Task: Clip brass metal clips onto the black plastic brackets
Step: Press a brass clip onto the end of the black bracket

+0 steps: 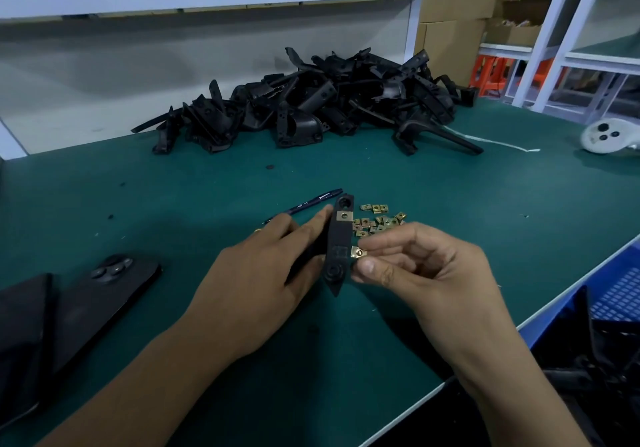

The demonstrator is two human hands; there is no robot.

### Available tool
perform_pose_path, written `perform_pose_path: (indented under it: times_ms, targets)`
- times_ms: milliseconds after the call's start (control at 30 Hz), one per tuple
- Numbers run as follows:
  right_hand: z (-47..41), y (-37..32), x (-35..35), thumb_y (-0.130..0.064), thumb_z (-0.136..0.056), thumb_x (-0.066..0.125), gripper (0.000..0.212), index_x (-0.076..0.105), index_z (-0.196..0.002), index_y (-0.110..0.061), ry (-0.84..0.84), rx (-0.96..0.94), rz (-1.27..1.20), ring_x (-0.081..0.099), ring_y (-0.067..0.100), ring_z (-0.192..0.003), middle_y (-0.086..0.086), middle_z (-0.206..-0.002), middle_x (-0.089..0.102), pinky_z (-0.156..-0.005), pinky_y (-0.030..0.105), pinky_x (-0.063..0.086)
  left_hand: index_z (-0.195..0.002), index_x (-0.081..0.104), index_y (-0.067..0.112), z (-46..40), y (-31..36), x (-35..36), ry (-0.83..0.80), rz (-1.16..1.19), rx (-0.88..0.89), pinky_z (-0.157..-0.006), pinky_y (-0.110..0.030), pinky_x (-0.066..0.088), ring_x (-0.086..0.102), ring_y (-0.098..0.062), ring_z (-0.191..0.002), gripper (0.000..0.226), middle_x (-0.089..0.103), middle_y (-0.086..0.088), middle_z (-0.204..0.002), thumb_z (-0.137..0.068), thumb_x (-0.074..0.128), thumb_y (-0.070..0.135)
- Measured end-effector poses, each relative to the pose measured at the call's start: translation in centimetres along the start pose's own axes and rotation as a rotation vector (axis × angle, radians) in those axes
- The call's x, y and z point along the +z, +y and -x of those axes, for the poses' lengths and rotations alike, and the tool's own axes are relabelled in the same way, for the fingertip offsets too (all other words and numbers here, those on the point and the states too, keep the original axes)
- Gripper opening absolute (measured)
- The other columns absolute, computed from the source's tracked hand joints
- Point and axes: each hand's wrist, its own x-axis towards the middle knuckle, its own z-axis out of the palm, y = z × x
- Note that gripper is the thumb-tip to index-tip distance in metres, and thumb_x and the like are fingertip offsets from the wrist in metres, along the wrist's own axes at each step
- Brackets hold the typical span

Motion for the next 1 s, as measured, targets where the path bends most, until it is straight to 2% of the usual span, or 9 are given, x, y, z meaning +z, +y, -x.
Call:
perform_pose_path:
  times_ms: [100, 200, 400, 567, 733, 867, 1000]
  targets:
    - [0.0, 0.0, 0.1, -0.007, -0.072, 0.081, 0.017, 0.079, -0.089, -0.011, -0.003, 0.01, -0.009, 0.075, 0.023, -0.075, 0.014, -0.083, 0.077, -0.074, 0.027, 0.061, -0.159, 0.03, 0.045, 0.0, 0.0, 0.1, 0.008, -0.025, 0.004, -0.067, -0.033, 0.046, 0.048, -0.009, -0.082, 0.064, 0.041, 0.019, -0.105, -0.096, 0.037, 0.055]
    - [0.0, 0.1, 0.1, -0.004, -0.073, 0.081, 0.016, 0.078, -0.089, -0.006, -0.016, 0.019, -0.019, 0.075, 0.027, -0.075, 0.017, -0.083, 0.077, -0.075, 0.03, 0.062, -0.159, 0.032, 0.044, 0.0, 0.0, 0.1, 0.014, -0.037, 0.004, -0.065, -0.033, 0.047, 0.051, -0.011, -0.082, 0.063, 0.042, 0.018, -0.104, -0.097, 0.039, 0.054]
    - [0.3, -0.2, -0.2, 0.0, -0.078, 0.075, 0.017, 0.078, -0.094, 0.002, -0.06, 0.082, -0.134, 0.077, 0.035, -0.081, 0.025, -0.088, 0.076, -0.077, 0.035, 0.063, -0.157, 0.034, 0.044, 0.1, 0.1, -0.2, 0.009, 0.011, 0.023, -0.07, -0.041, 0.053, 0.052, -0.011, -0.084, 0.062, 0.046, 0.016, -0.106, -0.097, 0.038, 0.056]
    - [0.3, -0.9, -0.5, -0.003, -0.076, 0.075, 0.012, 0.077, -0.088, -0.001, -0.079, 0.127, -0.184, 0.077, 0.035, -0.075, 0.028, -0.083, 0.073, -0.072, 0.037, 0.063, -0.156, 0.037, 0.044, 0.2, 0.4, -0.2, 0.018, 0.086, 0.08, -0.072, -0.041, 0.054, 0.047, -0.004, -0.08, 0.056, 0.047, 0.016, -0.106, -0.101, 0.04, 0.054]
    - [0.3, -0.9, -0.5, -0.003, -0.072, 0.077, 0.012, 0.075, -0.084, -0.003, -0.079, 0.152, -0.205, 0.076, 0.033, -0.069, 0.023, -0.076, 0.073, -0.068, 0.039, 0.063, -0.155, 0.044, 0.037, 0.0, 0.2, 0.1, 0.035, 0.141, 0.113, -0.074, -0.045, 0.054, 0.056, -0.015, -0.087, 0.053, 0.049, 0.013, -0.107, -0.102, 0.046, 0.04]
    - [0.1, -0.5, -0.2, -0.006, -0.069, 0.079, 0.012, 0.075, -0.081, -0.005, -0.044, 0.15, -0.177, 0.075, 0.033, -0.066, 0.023, -0.072, 0.071, -0.065, 0.038, 0.063, -0.157, 0.038, 0.042, 0.1, 0.4, 0.3, 0.062, 0.088, 0.118, -0.071, -0.04, 0.054, 0.056, -0.013, -0.087, 0.056, 0.05, 0.015, -0.109, -0.101, 0.04, 0.044]
    - [0.1, 0.0, 0.1, -0.008, -0.071, 0.078, 0.009, 0.073, -0.078, -0.006, -0.056, 0.12, -0.122, 0.072, 0.027, -0.062, 0.019, -0.066, 0.068, -0.063, 0.034, 0.062, -0.158, 0.034, 0.043, 0.0, 0.6, 0.5, 0.063, 0.052, 0.08, -0.069, -0.041, 0.054, 0.056, -0.015, -0.088, 0.059, 0.05, 0.013, -0.109, -0.1, 0.045, 0.038]
